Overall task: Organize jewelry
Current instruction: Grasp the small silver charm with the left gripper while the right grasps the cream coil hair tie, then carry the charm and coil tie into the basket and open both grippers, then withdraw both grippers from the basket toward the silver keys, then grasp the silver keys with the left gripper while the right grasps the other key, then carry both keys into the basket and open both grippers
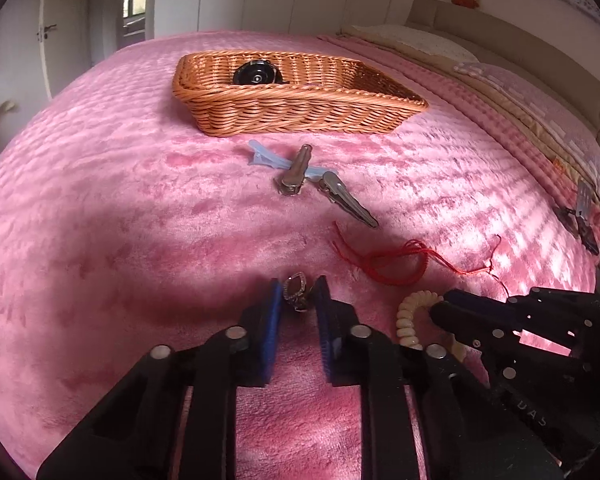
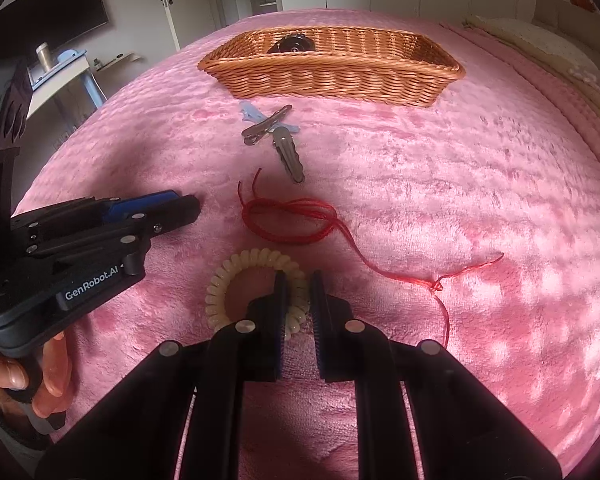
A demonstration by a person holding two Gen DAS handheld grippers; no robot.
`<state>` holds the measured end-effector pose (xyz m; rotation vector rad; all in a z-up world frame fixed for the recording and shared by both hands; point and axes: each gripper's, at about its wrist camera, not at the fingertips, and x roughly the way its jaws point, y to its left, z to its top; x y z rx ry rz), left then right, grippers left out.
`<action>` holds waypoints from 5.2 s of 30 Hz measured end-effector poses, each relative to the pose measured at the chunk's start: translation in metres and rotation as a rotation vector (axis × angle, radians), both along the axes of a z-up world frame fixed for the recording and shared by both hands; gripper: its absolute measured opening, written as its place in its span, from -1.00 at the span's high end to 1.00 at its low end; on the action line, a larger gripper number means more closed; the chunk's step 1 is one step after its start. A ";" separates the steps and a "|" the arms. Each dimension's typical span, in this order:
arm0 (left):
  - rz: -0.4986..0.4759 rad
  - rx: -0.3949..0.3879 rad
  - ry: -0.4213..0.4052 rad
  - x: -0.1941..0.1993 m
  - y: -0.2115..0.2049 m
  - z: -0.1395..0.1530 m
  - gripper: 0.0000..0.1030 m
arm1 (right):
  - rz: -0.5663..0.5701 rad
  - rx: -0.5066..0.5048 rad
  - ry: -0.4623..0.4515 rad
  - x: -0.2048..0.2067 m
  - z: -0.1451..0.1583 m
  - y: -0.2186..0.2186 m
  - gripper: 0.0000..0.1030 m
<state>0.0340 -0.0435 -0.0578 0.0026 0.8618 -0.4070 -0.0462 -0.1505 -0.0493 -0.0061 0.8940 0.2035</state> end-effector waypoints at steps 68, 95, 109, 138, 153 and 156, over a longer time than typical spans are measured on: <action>0.114 -0.118 -0.128 0.215 -0.008 0.064 0.32 | -0.178 0.073 0.032 0.283 0.050 -0.066 0.80; 0.125 -0.190 -0.160 0.060 0.044 0.065 0.12 | 0.049 0.114 -0.032 0.110 0.059 -0.003 0.24; 0.056 -0.113 -0.054 0.058 0.021 0.018 0.17 | 0.061 0.002 -0.016 0.105 0.013 0.021 0.58; -0.030 -0.018 0.049 0.094 -0.021 -0.003 0.61 | -0.023 0.077 -0.001 0.115 0.002 -0.015 0.77; -0.061 -0.080 -0.068 0.057 -0.013 0.019 0.70 | -0.009 0.140 -0.052 0.098 0.015 -0.027 0.78; -0.053 -0.107 -0.099 0.048 -0.007 0.031 0.70 | -0.005 0.154 -0.080 0.088 0.028 -0.031 0.78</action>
